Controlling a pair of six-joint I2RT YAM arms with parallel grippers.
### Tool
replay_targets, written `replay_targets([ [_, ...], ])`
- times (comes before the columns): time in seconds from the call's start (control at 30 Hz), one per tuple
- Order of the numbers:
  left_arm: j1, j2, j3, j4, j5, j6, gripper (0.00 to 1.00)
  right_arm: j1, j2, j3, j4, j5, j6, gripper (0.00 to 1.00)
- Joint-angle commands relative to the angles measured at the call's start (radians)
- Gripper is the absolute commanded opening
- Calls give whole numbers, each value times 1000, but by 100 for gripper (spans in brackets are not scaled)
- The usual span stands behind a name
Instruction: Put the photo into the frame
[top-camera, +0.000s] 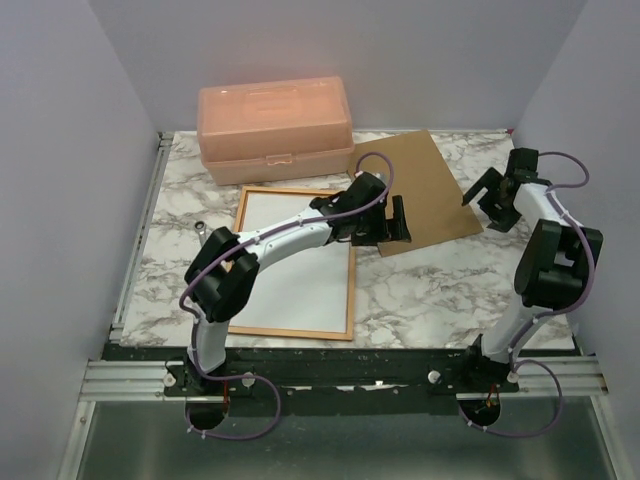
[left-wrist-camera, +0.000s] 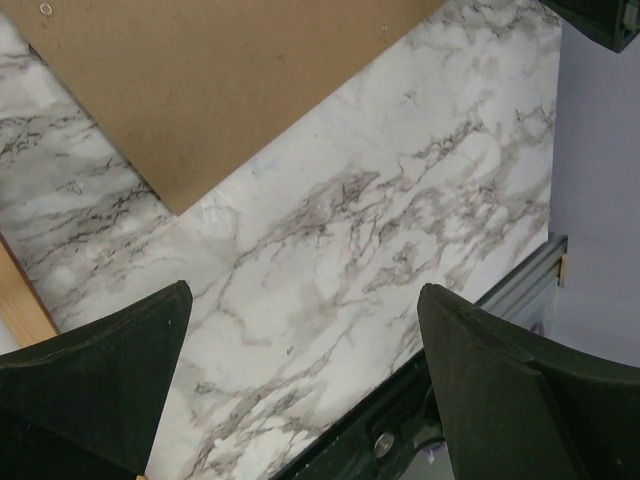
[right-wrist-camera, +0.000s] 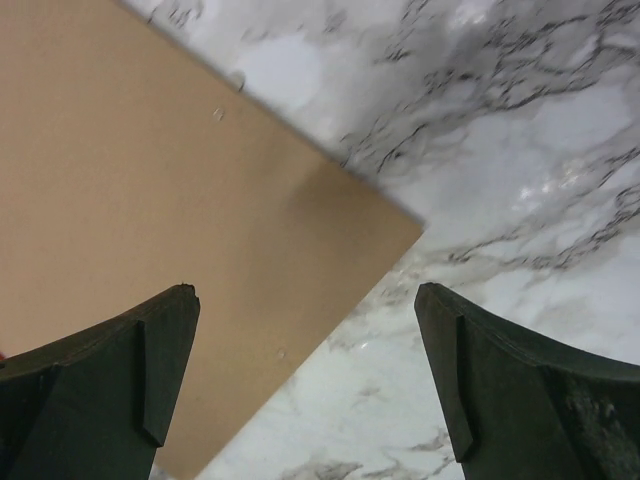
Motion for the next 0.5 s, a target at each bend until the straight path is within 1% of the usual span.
replay_targets([
  [0.0,-21,96,131,-97,-155,-32,99,-43,98,84,-15,94,0,100],
  [0.07,-22,132,165,-111,-185,-35,99,-50,143,119,-1,93,5,100],
  [0.23,-19,243,280,-162,-187,-37,99,-55,290,240,-38,45,3,100],
  [0.27,-18,264,297,-178,-187,-39,99,-55,304,247,-33,-1,4,100],
  [0.37,-15,314,336,-227,-196,-49,98,-55,333,252,-30,-65,1,100],
  [0.47,-9,340,329,-239,-196,-56,98,-55,336,217,-1,-129,-3,100],
])
